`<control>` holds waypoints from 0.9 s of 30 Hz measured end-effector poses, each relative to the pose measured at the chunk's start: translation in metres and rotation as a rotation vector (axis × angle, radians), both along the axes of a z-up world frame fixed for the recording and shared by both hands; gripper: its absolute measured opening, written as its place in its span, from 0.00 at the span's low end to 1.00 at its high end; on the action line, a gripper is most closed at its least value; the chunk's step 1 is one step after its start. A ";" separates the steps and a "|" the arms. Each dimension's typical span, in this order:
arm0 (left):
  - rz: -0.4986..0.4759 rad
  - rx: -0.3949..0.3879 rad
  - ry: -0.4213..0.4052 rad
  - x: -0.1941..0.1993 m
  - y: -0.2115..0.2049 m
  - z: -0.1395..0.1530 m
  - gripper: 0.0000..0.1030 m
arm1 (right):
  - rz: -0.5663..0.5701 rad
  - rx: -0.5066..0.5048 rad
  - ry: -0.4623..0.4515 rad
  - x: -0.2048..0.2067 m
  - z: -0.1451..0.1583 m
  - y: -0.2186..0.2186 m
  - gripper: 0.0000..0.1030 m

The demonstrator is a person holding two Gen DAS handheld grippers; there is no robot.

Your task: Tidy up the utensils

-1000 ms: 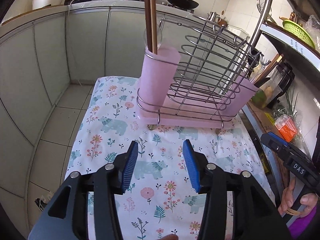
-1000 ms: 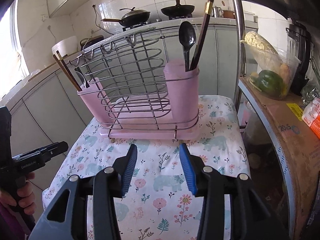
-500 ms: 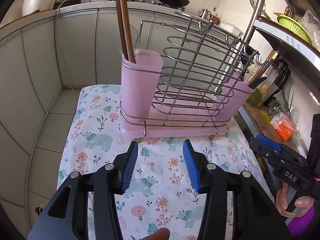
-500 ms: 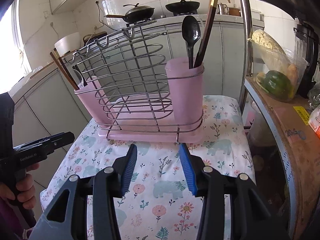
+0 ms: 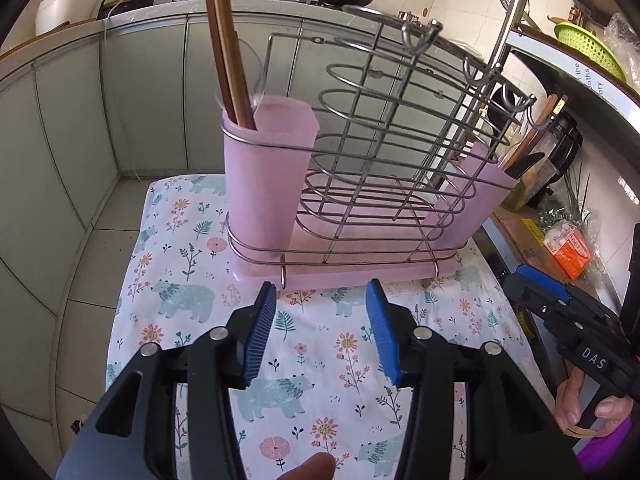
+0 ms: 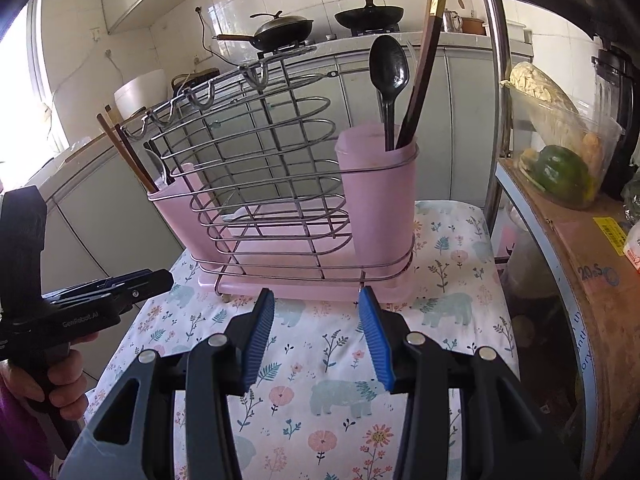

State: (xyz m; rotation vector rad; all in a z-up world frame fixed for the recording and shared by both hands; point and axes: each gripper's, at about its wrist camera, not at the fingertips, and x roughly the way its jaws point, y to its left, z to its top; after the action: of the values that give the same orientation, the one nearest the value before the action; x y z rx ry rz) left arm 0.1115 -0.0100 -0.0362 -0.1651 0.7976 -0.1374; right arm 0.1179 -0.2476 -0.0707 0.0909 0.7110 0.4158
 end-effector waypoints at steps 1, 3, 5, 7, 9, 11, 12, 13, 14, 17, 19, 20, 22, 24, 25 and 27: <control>-0.001 -0.001 0.002 0.002 0.001 -0.001 0.46 | -0.002 -0.001 0.001 0.001 -0.001 0.000 0.42; -0.002 -0.004 0.006 0.005 0.001 -0.002 0.45 | 0.000 -0.003 0.012 0.003 -0.003 0.001 0.42; -0.004 -0.008 0.006 0.008 0.000 -0.002 0.45 | 0.005 -0.007 0.019 0.004 -0.005 0.003 0.42; -0.007 -0.003 0.002 0.007 -0.001 -0.001 0.45 | 0.011 -0.011 0.016 0.004 -0.005 0.004 0.42; -0.009 0.000 -0.005 0.005 -0.002 -0.001 0.45 | 0.015 -0.005 0.010 0.004 -0.004 0.005 0.42; -0.006 0.003 -0.011 0.003 -0.004 -0.001 0.45 | 0.018 0.005 0.006 0.004 -0.004 0.004 0.42; -0.004 0.006 -0.014 0.002 -0.004 -0.001 0.45 | 0.020 0.008 0.006 0.004 -0.004 0.004 0.42; -0.002 0.008 -0.014 0.002 -0.005 -0.001 0.45 | 0.024 0.007 0.008 0.004 -0.005 0.004 0.42; 0.000 0.008 -0.013 0.002 -0.005 -0.001 0.45 | 0.029 -0.001 0.011 0.003 -0.006 0.005 0.42; 0.000 0.000 -0.008 0.002 -0.005 -0.001 0.45 | 0.034 -0.012 0.013 0.002 -0.007 0.007 0.42; -0.006 0.003 -0.010 0.002 -0.006 -0.001 0.45 | 0.032 -0.006 0.010 0.000 -0.006 0.007 0.42; -0.009 0.005 -0.011 0.002 -0.006 0.000 0.45 | 0.032 -0.003 0.007 -0.001 -0.005 0.006 0.42; -0.021 0.005 -0.011 0.002 -0.007 0.000 0.45 | 0.030 -0.002 0.005 -0.004 -0.005 0.007 0.42; -0.029 0.014 -0.014 0.001 -0.011 0.000 0.45 | 0.035 0.001 0.011 -0.006 -0.006 0.008 0.42; -0.030 0.017 -0.016 0.000 -0.012 0.000 0.45 | 0.039 0.003 0.015 -0.007 -0.007 0.009 0.42; -0.025 0.019 -0.014 -0.001 -0.013 -0.001 0.45 | 0.046 0.002 0.022 -0.008 -0.008 0.012 0.42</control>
State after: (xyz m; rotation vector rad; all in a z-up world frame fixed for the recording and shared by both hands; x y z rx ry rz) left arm 0.1105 -0.0228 -0.0371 -0.1361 0.7871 -0.1548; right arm 0.1099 -0.2355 -0.0785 0.0817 0.7358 0.4605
